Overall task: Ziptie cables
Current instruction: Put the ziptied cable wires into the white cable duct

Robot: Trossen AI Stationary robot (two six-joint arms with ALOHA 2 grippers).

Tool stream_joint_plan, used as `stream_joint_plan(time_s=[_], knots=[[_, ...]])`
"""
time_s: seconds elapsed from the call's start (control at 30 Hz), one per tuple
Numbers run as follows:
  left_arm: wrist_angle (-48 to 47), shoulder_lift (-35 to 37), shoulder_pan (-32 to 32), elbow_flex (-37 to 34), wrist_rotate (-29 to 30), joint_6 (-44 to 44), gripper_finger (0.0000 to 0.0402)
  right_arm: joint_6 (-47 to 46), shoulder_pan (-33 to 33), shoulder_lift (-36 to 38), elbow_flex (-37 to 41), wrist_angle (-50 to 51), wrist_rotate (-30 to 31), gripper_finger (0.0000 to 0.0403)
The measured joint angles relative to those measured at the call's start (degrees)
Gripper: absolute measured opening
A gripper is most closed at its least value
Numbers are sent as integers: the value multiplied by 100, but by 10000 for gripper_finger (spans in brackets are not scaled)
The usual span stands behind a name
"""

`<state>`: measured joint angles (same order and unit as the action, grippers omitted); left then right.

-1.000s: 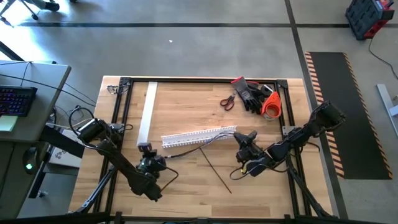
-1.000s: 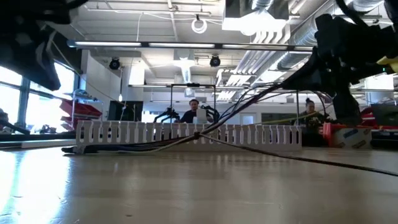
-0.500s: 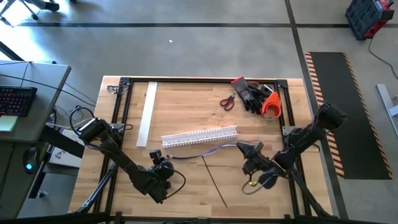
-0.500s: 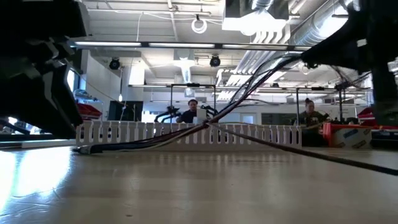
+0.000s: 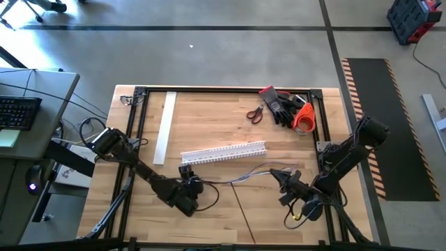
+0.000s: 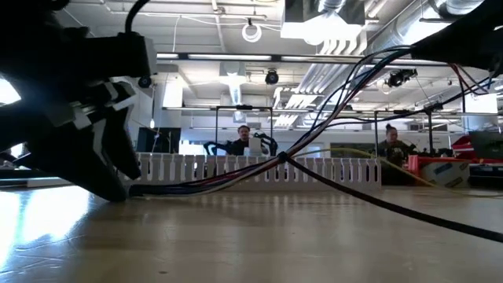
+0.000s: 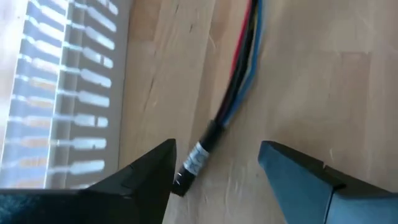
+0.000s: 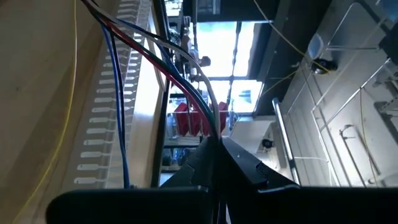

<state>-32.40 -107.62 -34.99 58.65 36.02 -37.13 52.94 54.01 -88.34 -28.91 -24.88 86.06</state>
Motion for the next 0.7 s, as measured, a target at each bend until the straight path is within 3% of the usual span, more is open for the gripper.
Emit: stream_joint_plan(time_s=[0.4,0.5,0.7], knots=[[481,34,727,-125,-1651,889,217,-918,331,0,-2,-24,-2,2],[605,34,824,-125,-2099,1165,184,-1177,449,0,-2,-24,-2,2],[727,34,932,-129,-2679,1293,63,-2009,816,0,-2,-24,-7,8]])
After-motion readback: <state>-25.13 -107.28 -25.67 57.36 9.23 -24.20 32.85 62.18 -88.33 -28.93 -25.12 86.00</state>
